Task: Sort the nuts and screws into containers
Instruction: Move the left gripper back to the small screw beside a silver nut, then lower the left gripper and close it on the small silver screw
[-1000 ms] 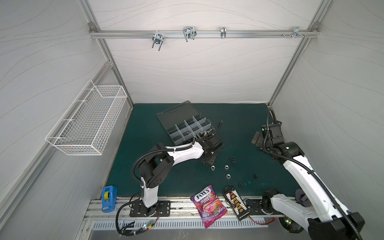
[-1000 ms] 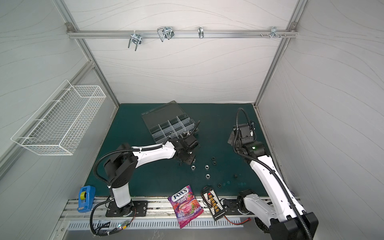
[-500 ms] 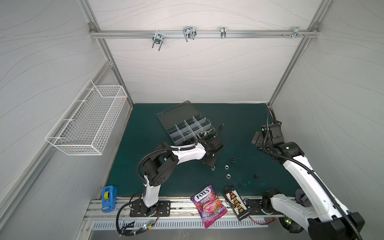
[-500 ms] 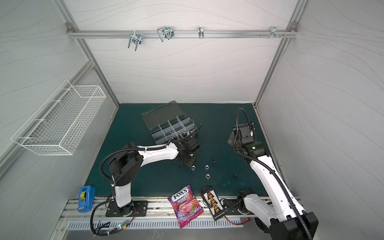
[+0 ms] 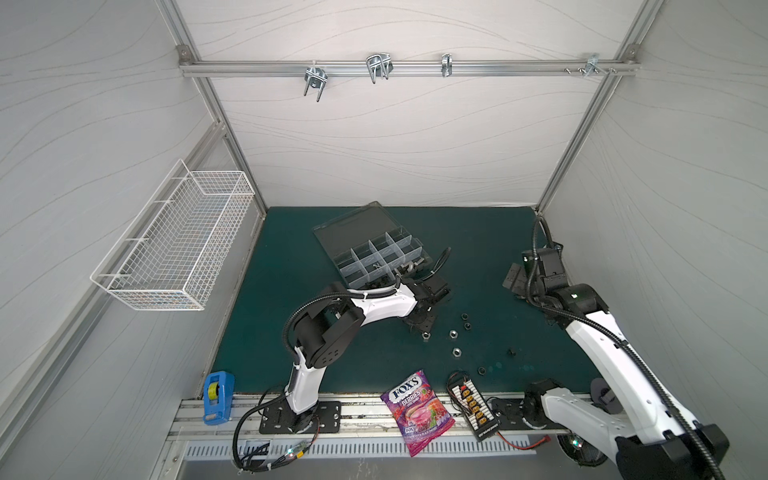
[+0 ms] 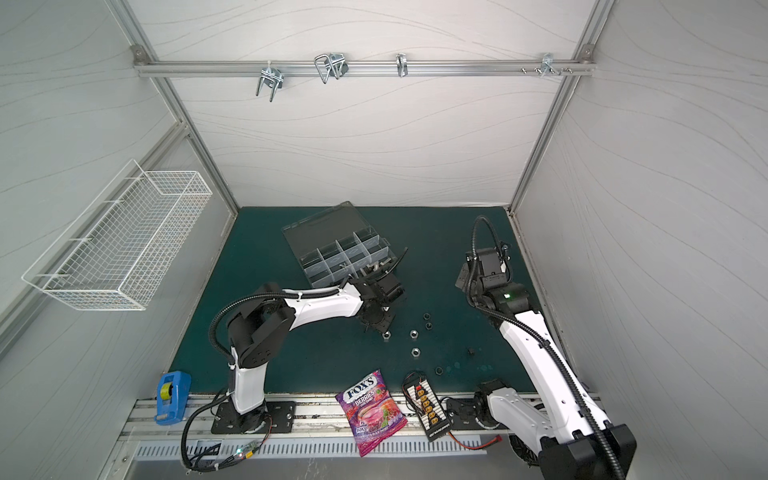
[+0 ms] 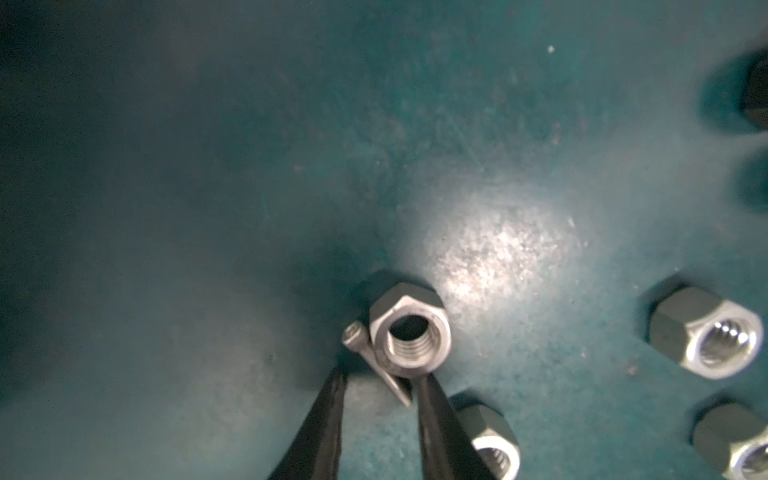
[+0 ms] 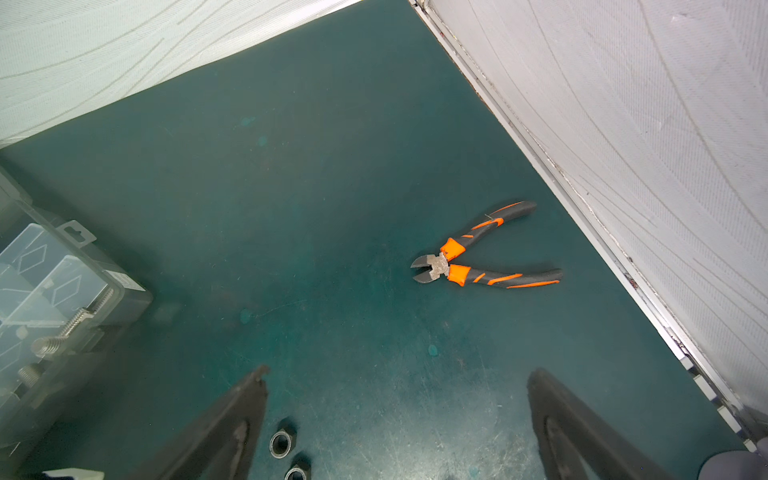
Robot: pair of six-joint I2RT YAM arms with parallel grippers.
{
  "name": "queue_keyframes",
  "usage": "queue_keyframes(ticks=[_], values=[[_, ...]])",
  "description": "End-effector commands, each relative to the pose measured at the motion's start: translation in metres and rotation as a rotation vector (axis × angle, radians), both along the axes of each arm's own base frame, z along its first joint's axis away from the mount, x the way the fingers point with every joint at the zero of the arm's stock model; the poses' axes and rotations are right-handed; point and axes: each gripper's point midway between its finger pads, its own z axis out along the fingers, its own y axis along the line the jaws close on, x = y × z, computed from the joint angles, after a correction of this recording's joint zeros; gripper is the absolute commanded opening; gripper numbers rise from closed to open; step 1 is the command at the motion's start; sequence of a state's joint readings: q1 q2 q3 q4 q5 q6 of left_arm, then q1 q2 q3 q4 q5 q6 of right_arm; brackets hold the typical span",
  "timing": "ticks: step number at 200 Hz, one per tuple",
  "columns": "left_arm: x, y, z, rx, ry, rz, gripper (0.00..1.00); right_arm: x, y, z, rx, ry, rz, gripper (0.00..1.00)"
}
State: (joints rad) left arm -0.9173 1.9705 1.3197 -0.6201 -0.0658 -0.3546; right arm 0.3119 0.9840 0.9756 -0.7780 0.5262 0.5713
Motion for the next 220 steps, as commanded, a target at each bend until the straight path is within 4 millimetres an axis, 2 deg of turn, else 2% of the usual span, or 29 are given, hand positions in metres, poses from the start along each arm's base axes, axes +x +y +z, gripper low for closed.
queue_keyframes(ticks=[1,32,74,114,164,220], values=[[0.005,0.004,-0.003,0.045,-0.007,0.022,0.27,-0.004,-0.005,0.0,0.002,-0.01,-0.024,0.99],[0.007,0.011,-0.003,0.05,0.007,0.048,0.22,-0.003,-0.005,0.002,0.006,-0.016,-0.025,0.99],[0.009,0.018,-0.001,0.05,0.018,0.056,0.2,-0.001,-0.004,0.002,0.01,-0.019,-0.025,0.99],[0.009,0.021,-0.004,0.063,0.032,0.053,0.11,0.0,-0.004,0.005,0.006,-0.021,-0.023,0.99],[0.015,0.031,0.0,0.061,0.03,0.074,0.09,0.0,-0.004,0.004,0.005,-0.018,-0.024,0.99],[0.02,0.043,-0.004,0.068,0.04,0.098,0.04,-0.001,-0.004,0.005,0.0,-0.017,-0.025,0.99]])
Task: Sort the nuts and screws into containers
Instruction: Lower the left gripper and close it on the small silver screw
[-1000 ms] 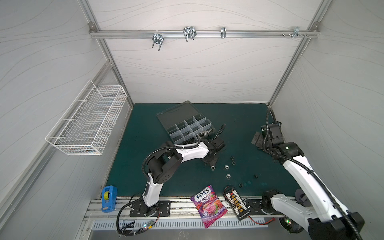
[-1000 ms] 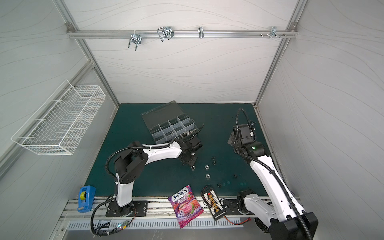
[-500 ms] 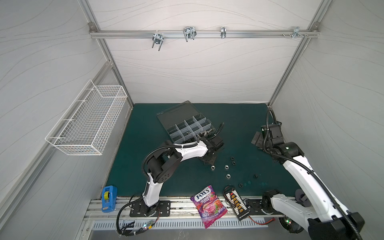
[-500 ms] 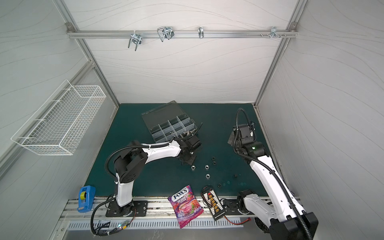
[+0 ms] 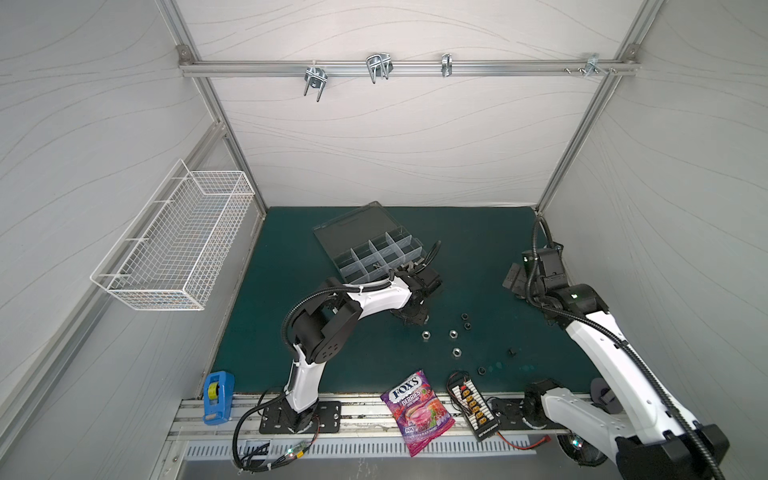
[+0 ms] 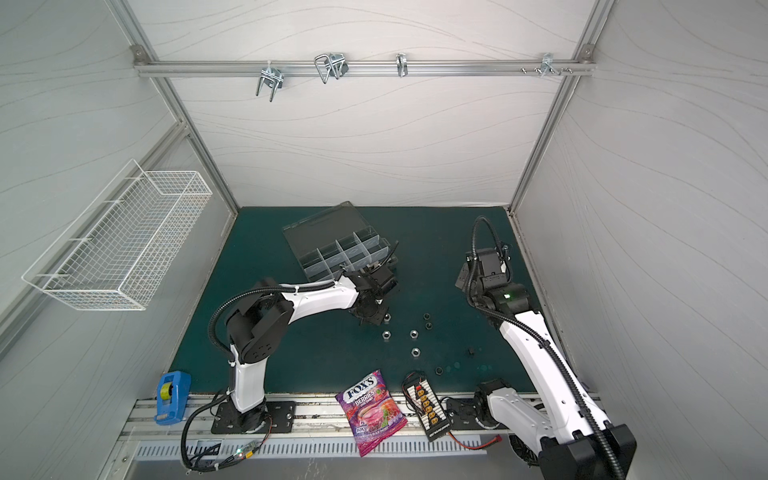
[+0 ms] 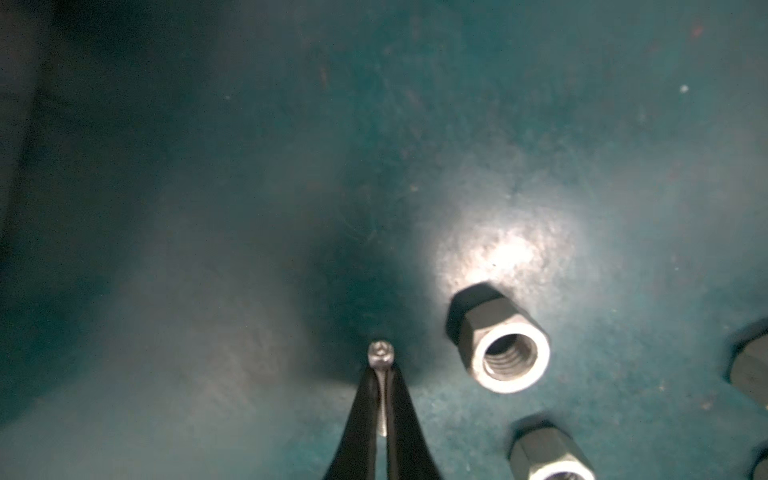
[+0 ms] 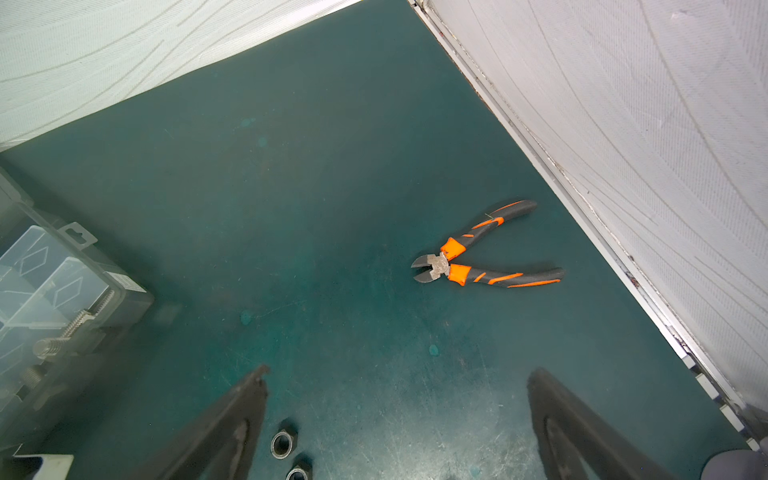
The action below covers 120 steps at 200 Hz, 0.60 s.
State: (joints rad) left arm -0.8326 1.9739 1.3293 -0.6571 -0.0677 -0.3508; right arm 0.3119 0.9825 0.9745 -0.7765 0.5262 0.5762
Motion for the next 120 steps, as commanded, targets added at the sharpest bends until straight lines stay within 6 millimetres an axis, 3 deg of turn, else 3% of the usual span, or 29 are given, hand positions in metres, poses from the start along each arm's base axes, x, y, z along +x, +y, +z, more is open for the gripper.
queue_keyframes(ticks=[1,35,120], values=[[-0.0025,0.0163,-0.0043,0.043,0.024,0.017,0.04,-0.0005,-0.0045,0.0045,-0.004,-0.015,-0.022,0.99],[-0.0015,0.018,-0.0065,0.043,0.029,0.013,0.0,-0.0018,-0.0052,0.0045,-0.005,-0.015,-0.023,0.99],[0.0024,0.0149,0.002,0.029,0.006,-0.01,0.0,-0.0024,-0.0055,0.0036,-0.005,-0.014,-0.024,0.99]])
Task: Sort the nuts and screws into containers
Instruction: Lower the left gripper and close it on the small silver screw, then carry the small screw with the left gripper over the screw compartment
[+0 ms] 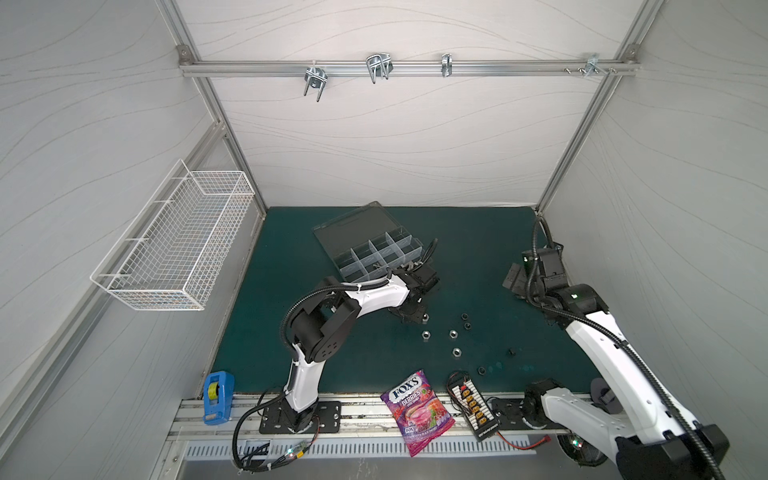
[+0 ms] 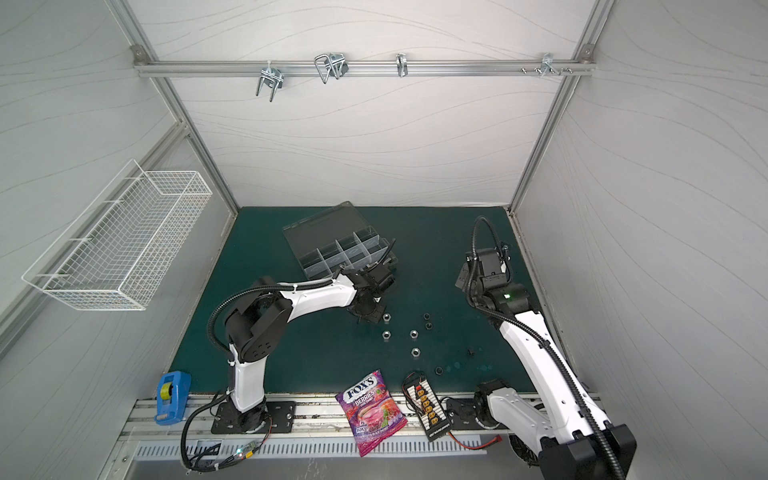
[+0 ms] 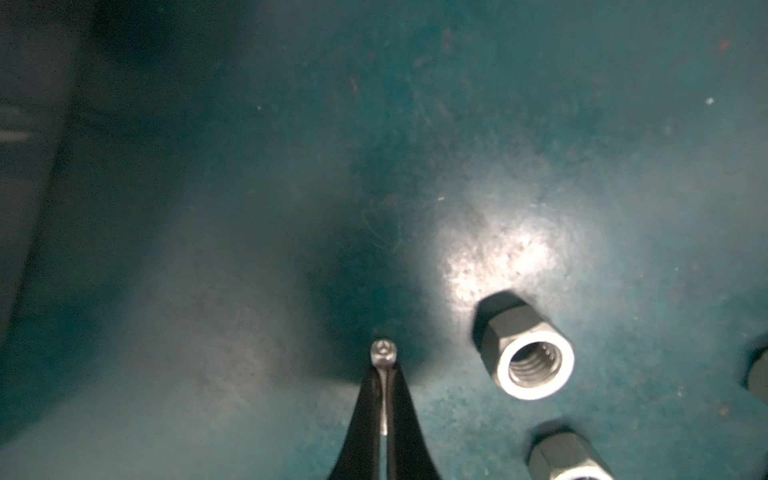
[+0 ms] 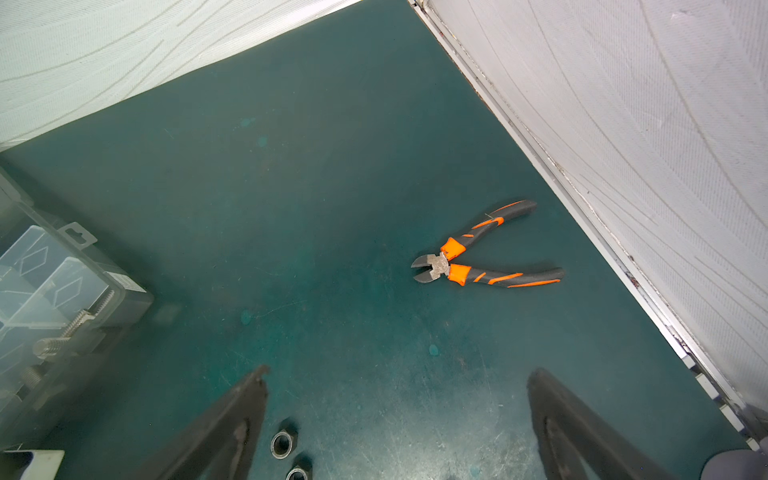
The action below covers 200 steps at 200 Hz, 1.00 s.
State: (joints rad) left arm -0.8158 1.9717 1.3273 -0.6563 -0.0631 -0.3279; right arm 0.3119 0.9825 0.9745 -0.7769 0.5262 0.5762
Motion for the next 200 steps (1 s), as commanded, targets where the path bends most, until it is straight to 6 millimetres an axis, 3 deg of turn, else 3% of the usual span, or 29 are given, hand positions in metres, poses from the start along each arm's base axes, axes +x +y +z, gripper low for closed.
queue_keyframes(ticks=[1,42,117,168,200], values=[[-0.002,0.01,0.002,0.029,0.006,-0.004,0.0,-0.002,-0.005,0.004,-0.005,-0.014,-0.022,0.99],[0.004,0.005,0.021,-0.011,-0.036,-0.013,0.0,-0.003,-0.006,0.003,-0.006,-0.011,-0.024,0.99],[0.033,0.004,0.079,-0.082,-0.18,0.005,0.0,-0.003,-0.004,0.001,-0.002,-0.007,-0.02,0.99],[0.064,0.024,0.1,-0.088,-0.239,0.064,0.0,-0.002,-0.003,-0.001,0.0,0.0,-0.015,0.99],[0.089,0.047,0.109,-0.078,-0.269,0.114,0.0,-0.003,-0.003,-0.001,0.002,0.0,-0.012,0.99]])
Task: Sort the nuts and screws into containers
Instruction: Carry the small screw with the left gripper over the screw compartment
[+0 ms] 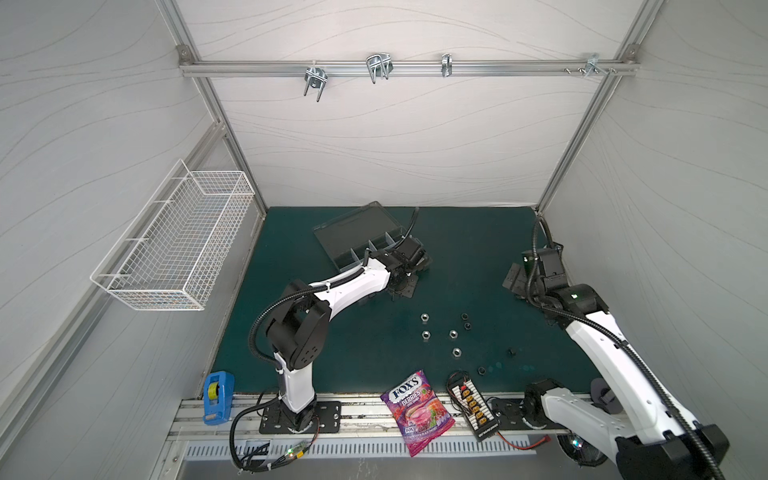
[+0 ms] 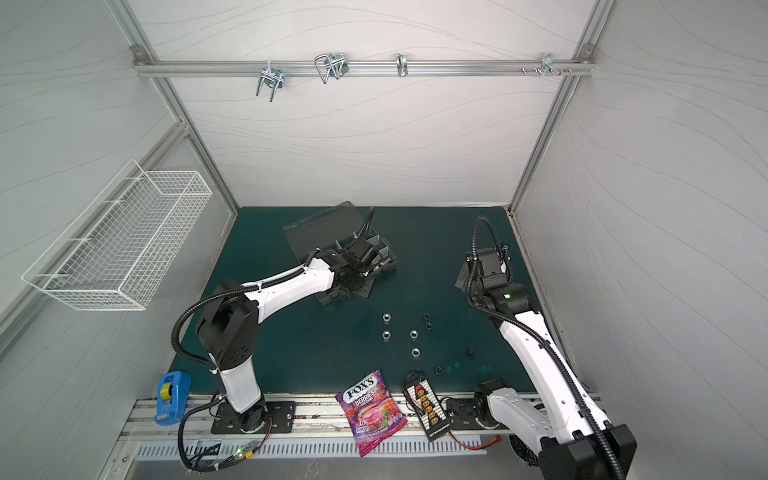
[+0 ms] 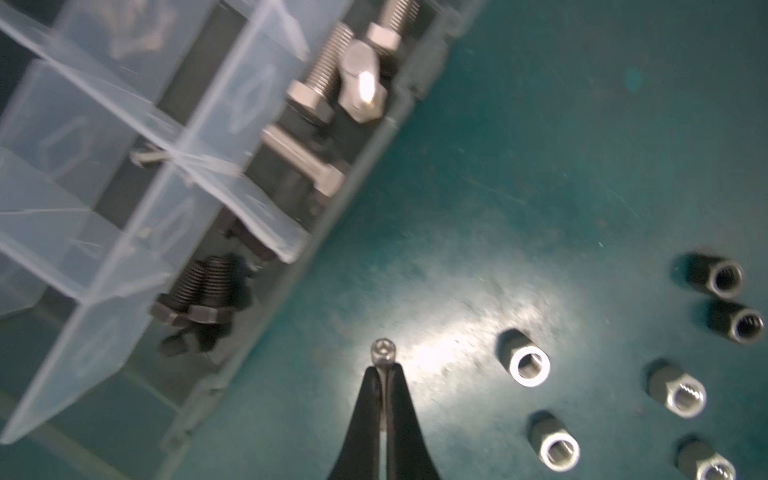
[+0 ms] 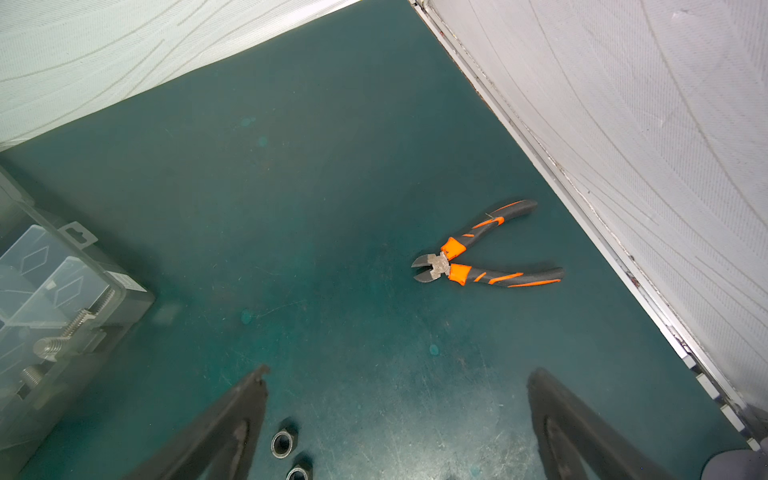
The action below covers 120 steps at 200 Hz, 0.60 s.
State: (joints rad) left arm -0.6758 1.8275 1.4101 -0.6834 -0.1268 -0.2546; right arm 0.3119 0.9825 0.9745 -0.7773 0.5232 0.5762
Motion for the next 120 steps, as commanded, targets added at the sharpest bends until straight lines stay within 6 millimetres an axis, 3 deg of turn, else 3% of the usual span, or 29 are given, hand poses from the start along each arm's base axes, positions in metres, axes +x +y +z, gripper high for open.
queue_keyframes(ticks=[1,66,120], values=[[0.025,0.014,0.027,-0.006,-0.072,0.03,0.0,-0.003,-0.003,0.0,0.0,-0.001,-0.013,0.99],[0.071,0.07,0.037,-0.012,-0.1,0.149,0.0,-0.002,0.0,-0.004,0.013,0.013,-0.003,0.99],[0.093,0.087,0.032,0.026,-0.112,0.143,0.0,-0.002,0.002,-0.004,0.025,0.018,0.004,0.99]])
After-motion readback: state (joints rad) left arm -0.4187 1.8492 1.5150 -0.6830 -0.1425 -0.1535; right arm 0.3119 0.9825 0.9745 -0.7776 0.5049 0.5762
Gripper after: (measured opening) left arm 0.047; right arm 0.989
